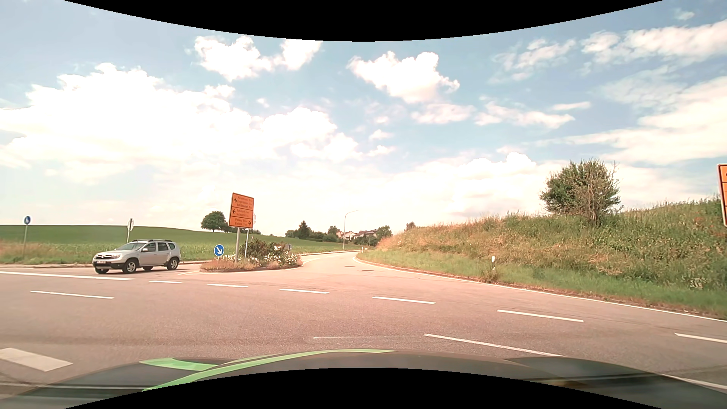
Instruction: Follow the waypoints while adhering to traffic rules and regulations
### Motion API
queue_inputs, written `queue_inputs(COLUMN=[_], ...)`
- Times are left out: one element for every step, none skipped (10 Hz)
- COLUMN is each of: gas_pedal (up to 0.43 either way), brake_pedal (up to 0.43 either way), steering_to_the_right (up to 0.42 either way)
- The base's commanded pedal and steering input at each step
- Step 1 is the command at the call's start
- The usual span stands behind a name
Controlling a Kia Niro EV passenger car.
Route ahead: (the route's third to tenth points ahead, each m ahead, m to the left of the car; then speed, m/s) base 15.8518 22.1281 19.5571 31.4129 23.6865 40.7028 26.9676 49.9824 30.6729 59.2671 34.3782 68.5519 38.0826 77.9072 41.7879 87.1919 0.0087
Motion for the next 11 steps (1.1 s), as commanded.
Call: queue_inputs(gas_pedal=[0.0,0.0,0.039,0.177,0.22,0.248,0.299,0.311,0.311,0.311,0.319], brake_pedal=[0.0,0.0,0.0,0.0,0.0,0.0,0.0,0.0,0.0,0.0,0.0], steering_to_the_right=[0.005,0.005,0.005,0.005,0.005,0.005,0.005,0.004,0.002,-0.003,-0.013])
